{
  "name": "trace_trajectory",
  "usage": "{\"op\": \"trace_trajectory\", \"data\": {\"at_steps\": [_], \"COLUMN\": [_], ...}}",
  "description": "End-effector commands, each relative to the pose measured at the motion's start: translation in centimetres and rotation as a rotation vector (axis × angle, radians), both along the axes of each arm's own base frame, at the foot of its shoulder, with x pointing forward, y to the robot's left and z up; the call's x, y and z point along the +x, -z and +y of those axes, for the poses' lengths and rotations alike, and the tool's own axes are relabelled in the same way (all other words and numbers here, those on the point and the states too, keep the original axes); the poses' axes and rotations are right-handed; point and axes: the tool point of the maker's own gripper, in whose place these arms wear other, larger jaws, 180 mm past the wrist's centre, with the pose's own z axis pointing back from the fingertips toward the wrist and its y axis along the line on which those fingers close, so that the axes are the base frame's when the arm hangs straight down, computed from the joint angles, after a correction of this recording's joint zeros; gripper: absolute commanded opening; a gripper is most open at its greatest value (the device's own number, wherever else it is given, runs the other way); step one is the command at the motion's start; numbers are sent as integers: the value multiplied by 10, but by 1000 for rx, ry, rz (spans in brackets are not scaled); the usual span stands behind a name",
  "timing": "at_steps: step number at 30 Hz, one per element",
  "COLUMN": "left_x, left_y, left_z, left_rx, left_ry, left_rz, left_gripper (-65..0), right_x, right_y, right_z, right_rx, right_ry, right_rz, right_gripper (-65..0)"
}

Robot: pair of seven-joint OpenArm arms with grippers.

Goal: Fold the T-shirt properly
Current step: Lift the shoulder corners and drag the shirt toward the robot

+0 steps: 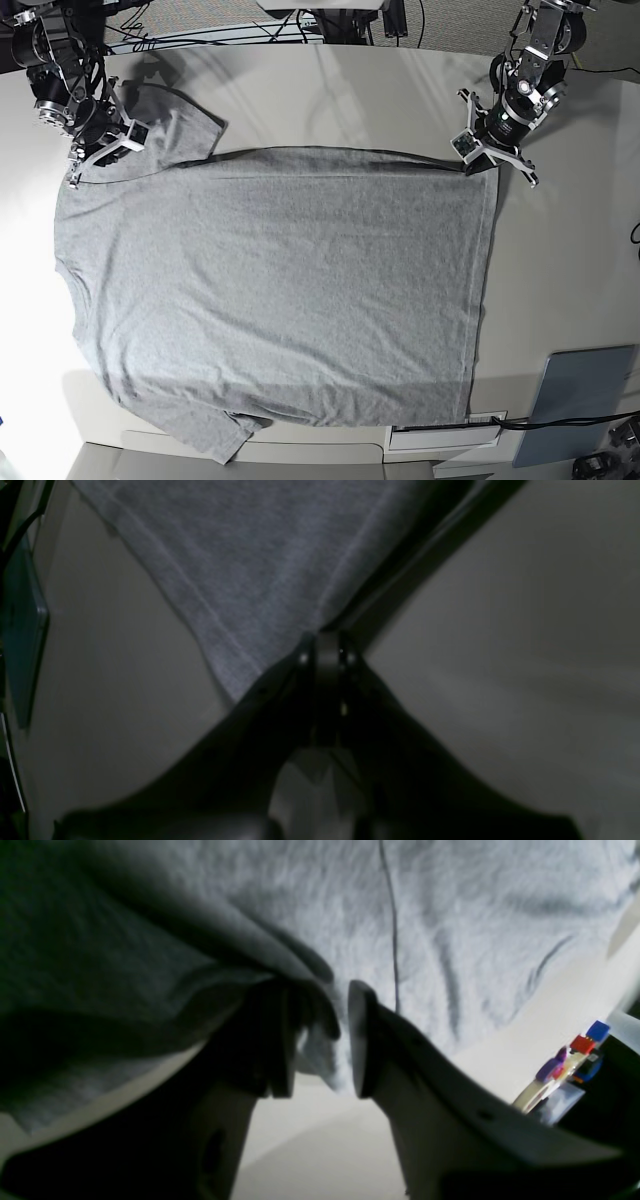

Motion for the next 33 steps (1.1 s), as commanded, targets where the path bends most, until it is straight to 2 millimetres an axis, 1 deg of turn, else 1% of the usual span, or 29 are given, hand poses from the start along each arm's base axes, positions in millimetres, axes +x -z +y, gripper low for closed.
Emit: {"op": "trace_trajectory", "data": {"at_steps": [1, 3, 5, 7, 10, 12, 14, 18, 22, 25, 28, 30, 33], "left_x": [-18, -18, -19, -21, -28, -37, -51, -88, -119, -133, -145, -154, -169], "left_y": [18, 18, 19, 20, 23, 22, 21, 23, 24, 23, 23, 23, 22], "left_z": [16, 16, 16, 16, 22, 26, 30, 36, 36, 34, 31, 29, 26], "left_rx": [87, 86, 80, 63, 65, 69, 79, 95, 111, 109, 96, 89, 86], "left_ry": [-6, -7, -11, -29, -62, -55, -46, -32, -5, 6, 0, -1, 5], "left_rz": [96, 97, 102, 111, 148, 168, 193, 274, 333, 357, 384, 405, 433], "left_gripper": [-650, -650, -650, -650, -650, -650, -650, -650, -650, -650, -650, -650, -650], "right_x": [-9, -10, -11, -7, -3, -5, -10, -32, -58, -77, -94, -107, -122], "right_y": [5, 5, 5, 2, -10, -20, -30, -43, -54, -63, -69, -71, -72], "right_z": [6, 2, -3, -8, -4, 1, 2, 4, -4, -11, -13, -13, -7], "right_rx": [32, 10, -15, -28, -18, -25, -51, -57, -65, -84, -100, -110, -102], "right_ry": [-18, -7, 6, 48, 92, 87, 86, 94, 139, 150, 147, 148, 152], "right_rz": [49, 53, 57, 34, -2, -22, -44, -41, -8, 16, 45, 71, 100], "right_gripper": [-534, -647, -650, -650, -650, -650, -650, -650, -650, -650, -650, -650, -650]}}
